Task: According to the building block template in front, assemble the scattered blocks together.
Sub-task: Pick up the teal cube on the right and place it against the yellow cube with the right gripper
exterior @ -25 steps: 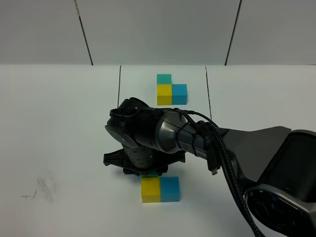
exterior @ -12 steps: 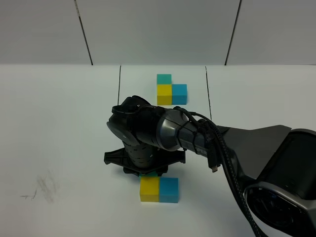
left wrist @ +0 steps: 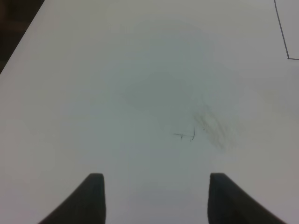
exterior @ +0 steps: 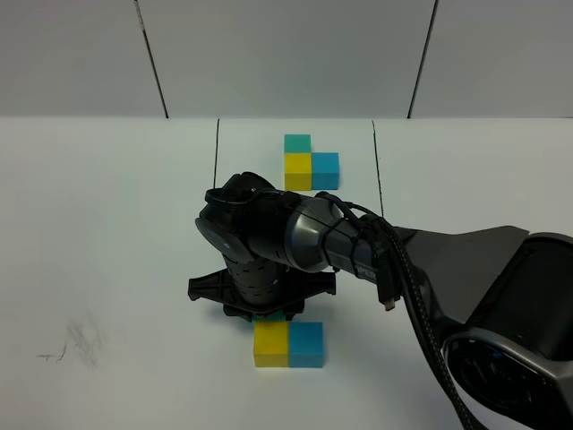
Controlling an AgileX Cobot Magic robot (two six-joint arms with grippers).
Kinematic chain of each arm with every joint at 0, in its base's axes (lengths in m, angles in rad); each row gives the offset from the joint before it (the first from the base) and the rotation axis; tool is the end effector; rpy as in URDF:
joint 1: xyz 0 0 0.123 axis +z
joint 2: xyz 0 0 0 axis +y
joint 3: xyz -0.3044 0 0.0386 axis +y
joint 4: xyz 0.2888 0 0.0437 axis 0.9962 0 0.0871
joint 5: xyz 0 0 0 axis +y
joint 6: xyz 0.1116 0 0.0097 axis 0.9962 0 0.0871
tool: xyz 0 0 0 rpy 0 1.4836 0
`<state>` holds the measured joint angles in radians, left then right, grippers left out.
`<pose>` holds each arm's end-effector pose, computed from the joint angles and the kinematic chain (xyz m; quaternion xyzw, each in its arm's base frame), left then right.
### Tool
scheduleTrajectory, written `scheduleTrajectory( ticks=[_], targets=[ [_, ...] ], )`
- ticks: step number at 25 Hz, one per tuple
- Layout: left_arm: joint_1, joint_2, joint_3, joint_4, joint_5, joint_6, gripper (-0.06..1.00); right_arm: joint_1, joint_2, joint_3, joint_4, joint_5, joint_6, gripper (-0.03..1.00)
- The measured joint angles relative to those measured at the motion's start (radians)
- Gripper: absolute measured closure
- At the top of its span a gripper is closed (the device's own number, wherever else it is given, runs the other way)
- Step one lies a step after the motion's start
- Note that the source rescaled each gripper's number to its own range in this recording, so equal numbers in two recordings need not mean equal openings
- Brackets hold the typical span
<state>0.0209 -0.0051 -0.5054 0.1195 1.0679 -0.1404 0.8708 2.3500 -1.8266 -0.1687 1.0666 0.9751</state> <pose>0.0252 0.0122 0.2891 -0.0714 0.8479 0.0284 0.5246 0.3486 0.3882 0.0954 0.0138 0.9965 -0.0183 0.0803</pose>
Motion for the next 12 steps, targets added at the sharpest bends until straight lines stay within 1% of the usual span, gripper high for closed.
scheduleTrajectory(
  ticks=[12],
  targets=[
    [0.000,0.000,0.000,0.000,0.000,0.000,0.84,0.000,0.002,-0.005,-0.003,0.007,0.002,0.72]
  ],
)
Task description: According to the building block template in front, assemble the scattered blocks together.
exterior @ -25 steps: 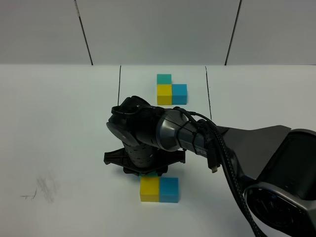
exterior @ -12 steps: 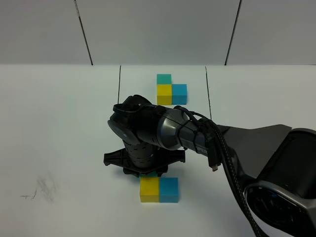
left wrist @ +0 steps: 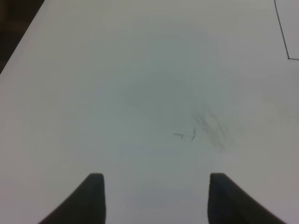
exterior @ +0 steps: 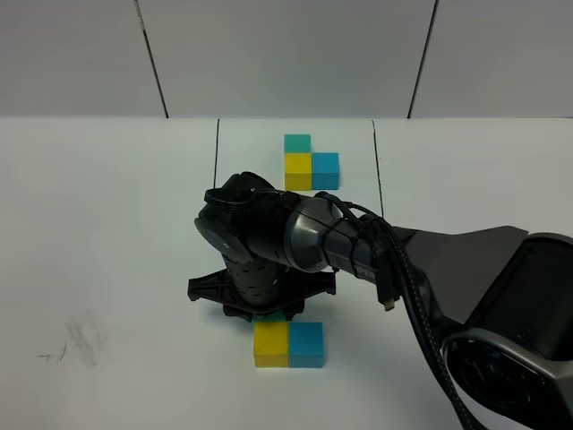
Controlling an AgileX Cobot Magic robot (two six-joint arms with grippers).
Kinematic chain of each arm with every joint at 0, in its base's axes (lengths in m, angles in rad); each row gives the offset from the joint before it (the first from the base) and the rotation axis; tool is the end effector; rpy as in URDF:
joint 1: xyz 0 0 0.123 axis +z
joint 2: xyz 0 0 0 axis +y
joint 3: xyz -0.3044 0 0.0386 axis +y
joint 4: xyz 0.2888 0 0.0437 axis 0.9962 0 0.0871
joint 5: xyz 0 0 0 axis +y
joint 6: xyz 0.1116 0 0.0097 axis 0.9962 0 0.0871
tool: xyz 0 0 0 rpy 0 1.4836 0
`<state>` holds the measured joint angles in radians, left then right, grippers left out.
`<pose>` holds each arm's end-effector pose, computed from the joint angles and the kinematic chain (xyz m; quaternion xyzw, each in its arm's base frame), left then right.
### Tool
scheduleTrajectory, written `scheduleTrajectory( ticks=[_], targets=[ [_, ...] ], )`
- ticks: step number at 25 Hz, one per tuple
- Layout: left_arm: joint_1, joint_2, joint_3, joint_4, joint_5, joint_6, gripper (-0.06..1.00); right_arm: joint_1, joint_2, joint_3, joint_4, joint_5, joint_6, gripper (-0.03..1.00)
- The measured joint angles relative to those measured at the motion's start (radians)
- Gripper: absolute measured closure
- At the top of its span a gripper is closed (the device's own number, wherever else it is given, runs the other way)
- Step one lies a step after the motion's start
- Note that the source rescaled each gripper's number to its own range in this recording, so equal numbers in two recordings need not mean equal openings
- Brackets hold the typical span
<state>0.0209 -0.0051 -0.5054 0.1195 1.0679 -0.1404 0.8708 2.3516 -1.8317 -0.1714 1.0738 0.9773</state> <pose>0.0252 0.0122 0.2891 -0.0714 0.8479 0.0284 0.5246 0.3490 0.3882 0.0960 0.0147 0.9964 -0.0205 0.0804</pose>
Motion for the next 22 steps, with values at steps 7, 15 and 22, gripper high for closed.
scheduleTrajectory(
  ticks=[7,15,22],
  targets=[
    [0.000,0.000,0.000,0.000,0.000,0.000,0.84,0.000,0.000,-0.003,-0.010,0.003,-0.036,0.70],
    [0.000,0.000,0.000,0.000,0.000,0.000,0.84,0.000,-0.046,-0.002,-0.042,0.010,-0.087,0.39],
    [0.000,0.000,0.000,0.000,0.000,0.000,0.84,0.000,-0.166,-0.002,-0.140,0.033,-0.137,0.08]
  ],
)
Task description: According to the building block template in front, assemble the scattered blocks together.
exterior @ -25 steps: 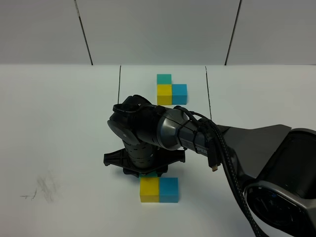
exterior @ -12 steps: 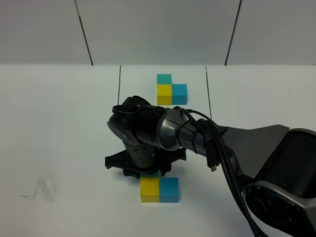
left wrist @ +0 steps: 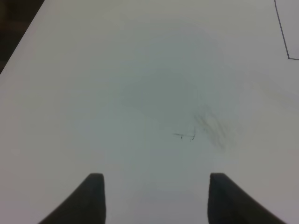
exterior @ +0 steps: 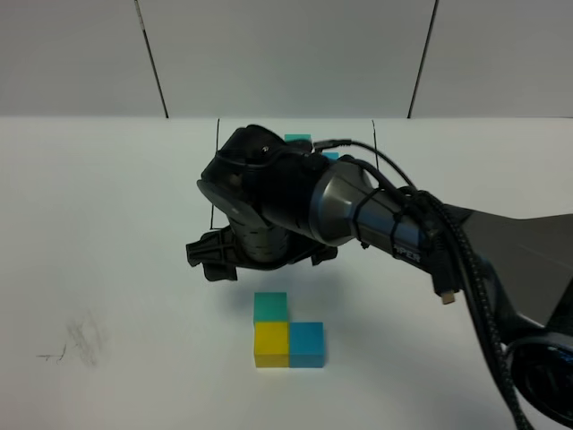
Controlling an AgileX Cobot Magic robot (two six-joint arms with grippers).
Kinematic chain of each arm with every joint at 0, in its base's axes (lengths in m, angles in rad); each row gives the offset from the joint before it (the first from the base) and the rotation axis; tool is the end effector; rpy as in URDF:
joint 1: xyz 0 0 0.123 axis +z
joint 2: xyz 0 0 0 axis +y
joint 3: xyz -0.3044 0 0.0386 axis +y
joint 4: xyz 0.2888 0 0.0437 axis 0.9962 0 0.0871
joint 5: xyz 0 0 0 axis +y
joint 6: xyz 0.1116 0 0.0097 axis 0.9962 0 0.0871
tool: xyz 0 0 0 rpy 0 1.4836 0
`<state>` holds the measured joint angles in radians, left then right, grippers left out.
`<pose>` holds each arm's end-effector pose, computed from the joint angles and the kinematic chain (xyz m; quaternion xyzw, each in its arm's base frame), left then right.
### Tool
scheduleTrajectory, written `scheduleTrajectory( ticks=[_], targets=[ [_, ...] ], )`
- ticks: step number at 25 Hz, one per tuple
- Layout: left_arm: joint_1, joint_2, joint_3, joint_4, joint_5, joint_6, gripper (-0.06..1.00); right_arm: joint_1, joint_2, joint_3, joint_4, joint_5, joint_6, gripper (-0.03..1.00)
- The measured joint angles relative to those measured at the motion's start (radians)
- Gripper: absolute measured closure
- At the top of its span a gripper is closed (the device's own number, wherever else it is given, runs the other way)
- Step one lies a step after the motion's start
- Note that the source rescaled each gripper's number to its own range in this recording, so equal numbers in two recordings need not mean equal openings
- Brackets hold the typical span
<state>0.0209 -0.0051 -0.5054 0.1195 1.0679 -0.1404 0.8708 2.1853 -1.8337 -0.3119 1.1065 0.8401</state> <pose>0.0252 0.0122 0.2891 -0.0714 0.8479 0.0284 0.5246 0.3564 0.3754 0.1859 -0.0704 0.9820 -0.0208 0.1742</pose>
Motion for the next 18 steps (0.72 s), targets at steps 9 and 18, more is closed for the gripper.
scheduleTrajectory(
  ticks=[9,18],
  targets=[
    [0.000,0.000,0.000,0.000,0.000,0.000,0.84,-0.105,-0.226,0.000,-0.291,0.096,-0.219,-0.03],
    [0.000,0.000,0.000,0.000,0.000,0.000,0.84,-0.413,-0.564,0.000,-0.384,0.103,-0.930,-0.03]
  ],
)
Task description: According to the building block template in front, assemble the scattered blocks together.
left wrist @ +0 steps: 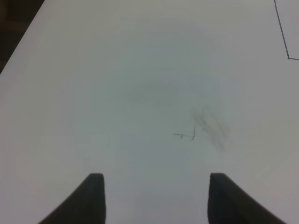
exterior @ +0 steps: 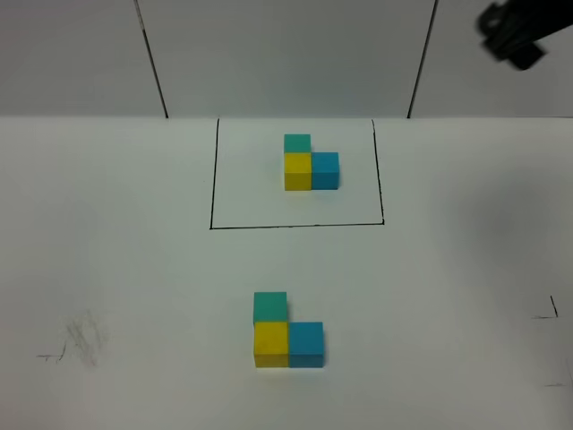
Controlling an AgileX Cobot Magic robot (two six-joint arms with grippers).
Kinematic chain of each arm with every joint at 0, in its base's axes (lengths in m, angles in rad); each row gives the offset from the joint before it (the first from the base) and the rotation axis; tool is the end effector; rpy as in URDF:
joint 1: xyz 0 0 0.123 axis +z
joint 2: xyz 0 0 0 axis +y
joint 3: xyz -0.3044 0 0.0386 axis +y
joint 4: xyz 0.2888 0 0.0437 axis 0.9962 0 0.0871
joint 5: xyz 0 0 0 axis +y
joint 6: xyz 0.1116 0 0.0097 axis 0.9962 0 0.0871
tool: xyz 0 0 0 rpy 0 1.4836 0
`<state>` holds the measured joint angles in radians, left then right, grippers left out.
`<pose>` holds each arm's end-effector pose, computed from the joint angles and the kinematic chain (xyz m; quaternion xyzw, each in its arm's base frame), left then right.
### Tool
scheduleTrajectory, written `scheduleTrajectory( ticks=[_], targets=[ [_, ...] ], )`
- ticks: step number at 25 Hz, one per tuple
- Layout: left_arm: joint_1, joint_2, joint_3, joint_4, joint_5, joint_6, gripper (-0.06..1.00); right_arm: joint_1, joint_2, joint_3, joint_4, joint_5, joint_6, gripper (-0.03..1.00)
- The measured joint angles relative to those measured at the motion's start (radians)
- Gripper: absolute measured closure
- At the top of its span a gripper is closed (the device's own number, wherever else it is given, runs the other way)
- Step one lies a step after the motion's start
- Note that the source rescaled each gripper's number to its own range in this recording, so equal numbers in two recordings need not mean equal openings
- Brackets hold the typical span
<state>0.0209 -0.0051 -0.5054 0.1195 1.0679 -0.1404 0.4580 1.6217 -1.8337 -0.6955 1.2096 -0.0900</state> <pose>0.0252 0.0122 0.2891 -0.0714 0.8479 0.0284 0.5246 0.3783 0.1116 0.4633 -0.2508 0.8533 -0.2791 0.3620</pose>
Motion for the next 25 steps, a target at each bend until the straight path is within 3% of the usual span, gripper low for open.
scheduleTrajectory(
  ticks=[6,11,15,22,25],
  targets=[
    [0.000,0.000,0.000,0.000,0.000,0.000,0.84,-0.321,-0.270,0.014,0.238,0.002,-0.304,-0.03],
    [0.000,0.000,0.000,0.000,0.000,0.000,0.84,-0.553,-0.545,0.175,0.313,0.004,-0.357,-0.03],
    [0.000,0.000,0.000,0.000,0.000,0.000,0.84,-0.588,-0.834,0.371,0.324,0.010,-0.340,-0.03],
    [0.000,0.000,0.000,0.000,0.000,0.000,0.84,-0.591,-1.230,0.631,0.417,0.015,-0.069,-0.03],
    [0.000,0.000,0.000,0.000,0.000,0.000,0.84,-0.591,-1.351,0.751,0.505,0.014,-0.039,-0.03]
  ],
)
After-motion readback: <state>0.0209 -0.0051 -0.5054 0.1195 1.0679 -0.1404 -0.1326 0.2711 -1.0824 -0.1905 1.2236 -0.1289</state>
